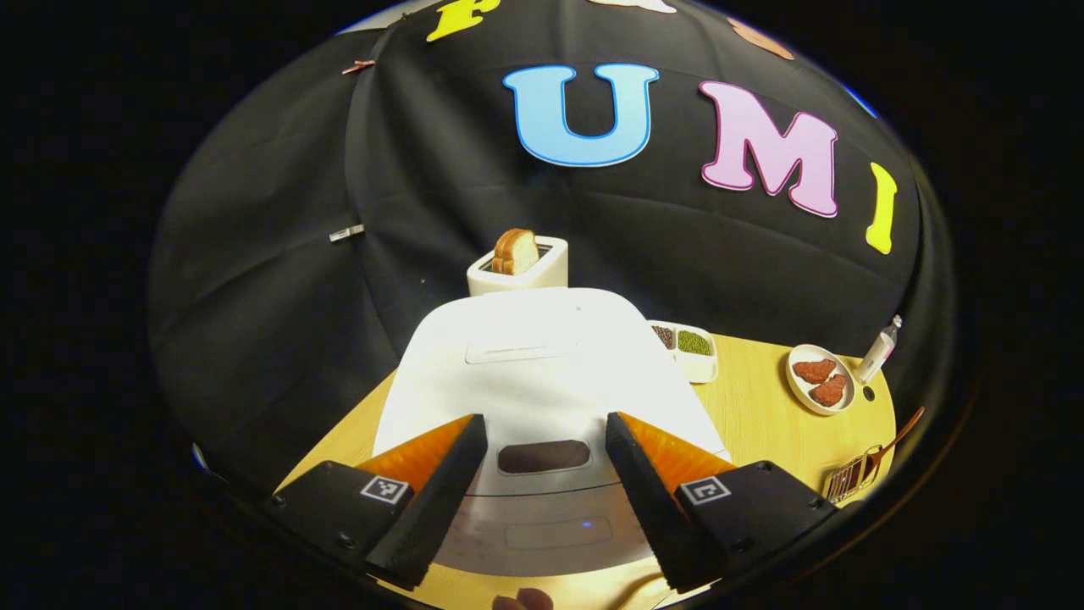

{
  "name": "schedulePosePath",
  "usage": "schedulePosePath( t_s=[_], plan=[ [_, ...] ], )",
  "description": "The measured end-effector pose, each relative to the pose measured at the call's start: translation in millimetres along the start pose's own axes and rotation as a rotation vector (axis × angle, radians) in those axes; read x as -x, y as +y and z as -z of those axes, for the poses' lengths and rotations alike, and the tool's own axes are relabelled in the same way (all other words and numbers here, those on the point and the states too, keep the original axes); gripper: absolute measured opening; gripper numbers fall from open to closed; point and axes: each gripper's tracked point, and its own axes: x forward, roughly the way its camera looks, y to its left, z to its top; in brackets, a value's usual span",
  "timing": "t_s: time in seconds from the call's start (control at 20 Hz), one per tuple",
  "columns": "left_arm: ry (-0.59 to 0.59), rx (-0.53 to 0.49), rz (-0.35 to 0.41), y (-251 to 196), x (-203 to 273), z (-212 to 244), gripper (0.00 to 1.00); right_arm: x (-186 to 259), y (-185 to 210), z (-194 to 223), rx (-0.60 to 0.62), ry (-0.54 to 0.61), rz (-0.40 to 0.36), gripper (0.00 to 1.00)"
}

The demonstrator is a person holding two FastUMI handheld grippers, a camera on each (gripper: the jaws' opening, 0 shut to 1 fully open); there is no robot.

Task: Close the left gripper, press the button to open the rice cooker; take a wooden spoon from the chopstick holder with the right hand, scoop a spoonful of rice and pour it into the rice cooker, then put the wooden spoon back into the chopstick holder.

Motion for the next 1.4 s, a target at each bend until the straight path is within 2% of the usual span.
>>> schedulePosePath(
  t_s=[0.3,0.45,0.65,0.9,1.4],
  plan=[
    [-0.043,-0.037,0.001,0.4,1.2,-3.1,1.0,1.6,4.1,-2.2,-0.016,-0.01,-0.003,0.99],
    [-0.056,-0.037,0.044,-1.3,7.0,-6.2,0.99,-0.3,5.8,-8.9,-0.024,-0.02,-0.008,0.98],
    [-0.179,-0.047,0.095,-6.3,31.6,-32.3,0.96,-7.3,6.9,-16.0,-0.036,-0.031,-0.007,0.99],
    [-0.284,-0.029,0.214,-22.8,102.1,-50.8,0.95,-13.4,6.2,-39.1,-0.074,-0.061,-0.003,0.99],
    [-0.454,-0.069,0.349,-20.6,248.3,-40.1,0.94,-20.3,-14.4,-95.5,-0.054,-0.171,0.0,0.99]
  ],
)
